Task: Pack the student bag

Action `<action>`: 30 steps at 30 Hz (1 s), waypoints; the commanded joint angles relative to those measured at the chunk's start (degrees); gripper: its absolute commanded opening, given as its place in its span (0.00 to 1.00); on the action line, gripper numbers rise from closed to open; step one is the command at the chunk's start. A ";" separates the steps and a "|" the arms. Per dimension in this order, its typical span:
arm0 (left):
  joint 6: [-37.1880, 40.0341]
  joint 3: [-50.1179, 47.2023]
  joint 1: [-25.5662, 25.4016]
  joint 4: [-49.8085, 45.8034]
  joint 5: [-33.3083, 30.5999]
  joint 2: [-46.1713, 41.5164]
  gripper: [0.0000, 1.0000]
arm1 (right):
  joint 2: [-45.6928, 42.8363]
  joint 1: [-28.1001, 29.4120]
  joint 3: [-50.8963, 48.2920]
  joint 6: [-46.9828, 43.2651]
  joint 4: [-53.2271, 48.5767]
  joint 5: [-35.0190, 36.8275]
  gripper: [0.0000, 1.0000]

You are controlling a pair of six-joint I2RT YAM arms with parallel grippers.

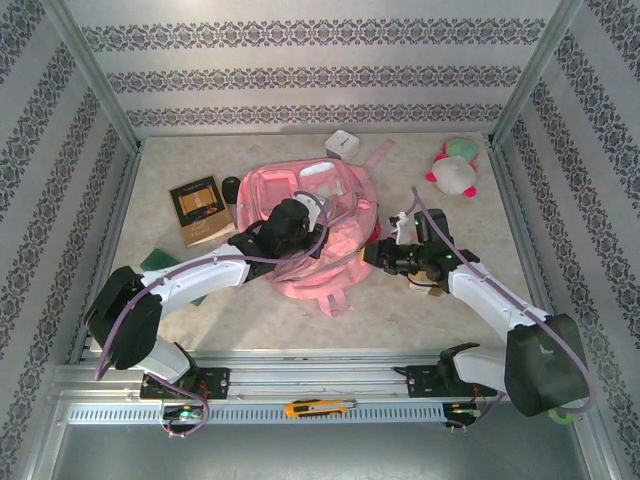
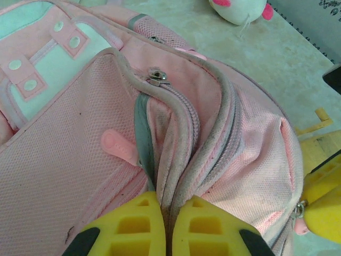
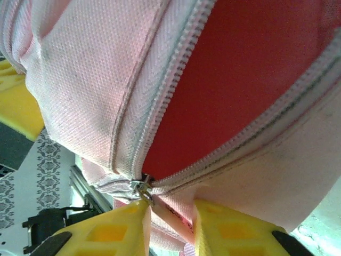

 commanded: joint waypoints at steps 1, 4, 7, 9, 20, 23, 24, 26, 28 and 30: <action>-1.82 0.36 0.84 5.95 0.09 -2.72 0.00 | 0.92 -0.57 -0.55 -0.40 3.12 -3.82 0.23; -1.88 0.30 0.84 6.04 -0.22 -2.69 0.00 | 0.82 0.33 -0.70 -0.06 3.38 -3.46 0.25; -2.13 0.44 0.84 6.17 -0.16 -2.68 0.00 | 0.43 1.28 -1.63 0.03 3.36 -2.94 0.23; -2.36 0.49 0.84 6.16 -0.45 -2.80 0.00 | -0.34 2.25 -2.13 0.29 3.30 -2.63 0.24; -3.41 1.34 0.84 6.53 -0.61 -1.99 0.00 | -4.77 6.83 -3.79 1.00 2.87 5.55 0.09; -3.66 1.63 0.82 5.49 -1.99 -2.13 0.00 | -7.10 7.36 -4.01 1.37 2.94 7.87 0.00; -3.80 1.68 0.84 5.45 -2.31 -2.12 0.00 | -7.78 7.59 -3.97 1.18 2.67 8.48 0.00; -4.58 1.70 0.84 5.19 -3.00 -2.12 0.00 | -9.05 8.12 -3.88 1.18 2.39 9.58 0.00; -5.25 1.77 0.84 5.33 -3.40 -2.00 0.00 | -9.89 8.89 -3.97 1.41 2.38 10.15 0.00; -5.74 1.86 0.84 5.53 -3.47 -1.77 0.00 | -10.32 9.70 -4.00 1.30 1.74 10.49 0.00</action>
